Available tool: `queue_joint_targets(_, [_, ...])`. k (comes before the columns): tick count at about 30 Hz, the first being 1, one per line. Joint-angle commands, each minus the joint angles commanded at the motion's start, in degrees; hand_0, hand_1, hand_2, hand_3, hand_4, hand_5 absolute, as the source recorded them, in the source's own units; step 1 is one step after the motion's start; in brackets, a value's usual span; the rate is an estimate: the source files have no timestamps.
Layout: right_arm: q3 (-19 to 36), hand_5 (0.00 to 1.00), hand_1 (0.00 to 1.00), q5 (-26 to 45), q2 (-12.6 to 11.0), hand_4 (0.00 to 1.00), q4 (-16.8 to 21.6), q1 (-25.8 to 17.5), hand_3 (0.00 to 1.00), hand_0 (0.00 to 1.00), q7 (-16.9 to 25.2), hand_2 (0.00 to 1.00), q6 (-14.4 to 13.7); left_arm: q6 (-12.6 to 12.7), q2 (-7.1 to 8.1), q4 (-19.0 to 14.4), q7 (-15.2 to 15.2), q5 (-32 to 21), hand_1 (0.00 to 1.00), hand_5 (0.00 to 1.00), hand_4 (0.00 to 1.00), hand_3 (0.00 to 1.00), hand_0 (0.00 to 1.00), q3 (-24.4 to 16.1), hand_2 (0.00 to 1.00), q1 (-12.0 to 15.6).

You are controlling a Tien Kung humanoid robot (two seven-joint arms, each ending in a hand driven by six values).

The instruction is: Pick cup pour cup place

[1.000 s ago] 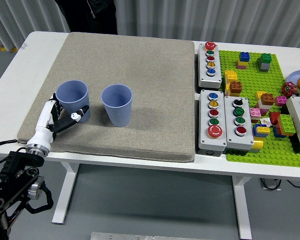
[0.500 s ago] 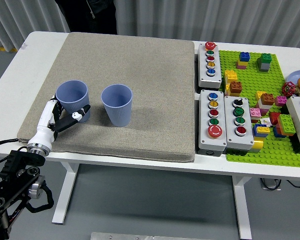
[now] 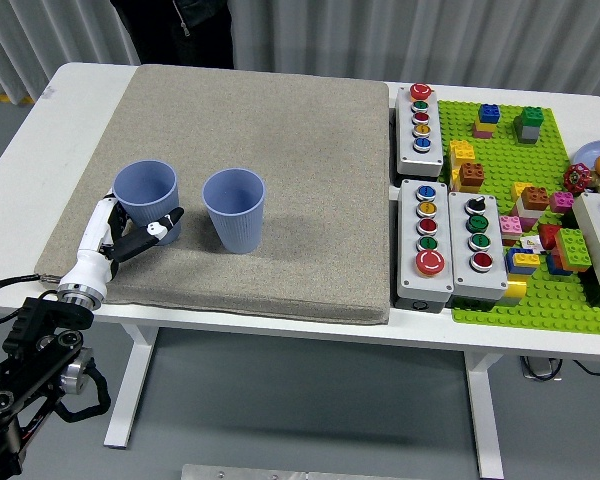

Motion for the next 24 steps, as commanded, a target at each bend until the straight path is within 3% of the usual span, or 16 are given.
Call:
queue_joint_targets(10, [0.0,0.078,0.632,-0.1,0.0,0.002,0.0,-0.1,0.571,0.707,0.0,0.584,0.0,0.4,-0.14,0.2,0.1,-0.2,0.953,0.284,0.903,0.998,0.963,0.2,0.998,-0.3])
queue_joint_targets(11, [0.0,0.076,0.632,-0.1,0.0,0.002,0.0,-0.1,0.571,0.706,0.0,0.584,0.0,0.5,-0.16,0.2,0.0,-0.2,0.888,0.280,0.898,0.998,0.904,0.2,0.998,-0.2])
queue_joint_targets(15, [0.0,0.076,0.632,-0.2,0.0,0.002,0.0,0.0,0.571,0.706,-0.1,0.584,0.0,0.9,-0.24,-0.1,-0.1,0.1,0.888,0.280,0.898,0.998,0.904,0.3,0.998,-0.3])
queue_joint_targets(16, [0.0,0.076,0.632,-0.2,0.0,0.002,0.0,0.0,0.571,0.706,-0.1,0.584,0.1,1.2,-0.28,-0.1,-0.2,0.1,0.888,0.280,0.898,0.998,0.904,0.5,0.998,-0.4])
queue_joint_targets(17, [0.0,0.078,0.632,-0.3,0.0,0.002,0.0,0.0,0.571,0.707,-0.1,0.584,0.1,1.6,-0.32,-0.1,-0.3,0.1,0.812,0.274,0.894,0.998,0.822,0.5,0.997,-0.5])
queue_joint_targets(22, [0.1,0.078,0.632,-0.3,0.0,0.002,0.0,-0.1,0.571,0.707,-0.1,0.584,0.1,3.8,-0.59,-0.3,-0.5,0.4,0.812,0.274,0.894,0.998,0.822,1.1,0.997,-0.5])
queue_joint_targets(23, [0.1,0.077,0.632,-0.4,0.0,0.002,0.0,-0.1,0.571,0.707,-0.1,0.584,0.1,4.2,-0.71,-0.2,-0.6,0.5,0.713,0.253,0.876,0.846,0.710,1.2,0.876,-0.4])
queue_joint_targets(24, [0.1,0.077,0.632,-0.4,0.0,0.002,0.0,-0.1,0.571,0.707,-0.1,0.584,0.1,4.4,-0.83,-0.2,-0.7,0.5,0.713,0.253,0.876,0.846,0.710,1.3,0.876,-0.4])
